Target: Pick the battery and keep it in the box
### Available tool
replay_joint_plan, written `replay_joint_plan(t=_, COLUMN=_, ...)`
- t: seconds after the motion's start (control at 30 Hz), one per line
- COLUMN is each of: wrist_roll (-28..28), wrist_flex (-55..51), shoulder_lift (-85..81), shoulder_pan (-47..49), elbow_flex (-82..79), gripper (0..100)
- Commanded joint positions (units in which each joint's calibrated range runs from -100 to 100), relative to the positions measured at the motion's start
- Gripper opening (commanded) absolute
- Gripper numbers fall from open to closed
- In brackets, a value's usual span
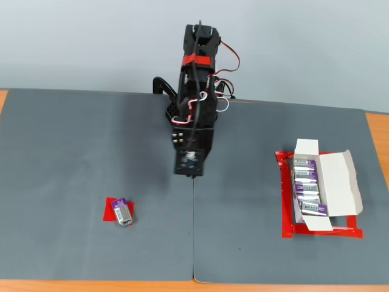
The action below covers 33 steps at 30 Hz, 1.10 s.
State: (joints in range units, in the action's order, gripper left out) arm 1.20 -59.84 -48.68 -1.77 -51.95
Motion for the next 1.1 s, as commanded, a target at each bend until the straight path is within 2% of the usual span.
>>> replay_joint_plan(t=0.0, wrist_roll=0.4, wrist_flex=0.3, shoulder_lift=7.7, shoulder_pan=-4.3, elbow_flex=10.3, gripper=2)
replay_joint_plan(t=0.6, wrist_roll=21.6, wrist_flex=1.0, shoulder_lift=34.9, shoulder_pan=-16.7, elbow_flex=30.8, gripper=2)
replay_joint_plan(t=0.93, wrist_roll=26.5, wrist_flex=0.2, shoulder_lift=48.1, shoulder_pan=-17.6, elbow_flex=40.0, gripper=2)
replay_joint_plan(t=1.07, wrist_roll=26.6, wrist_flex=0.2, shoulder_lift=50.0, shoulder_pan=-17.5, elbow_flex=40.6, gripper=10)
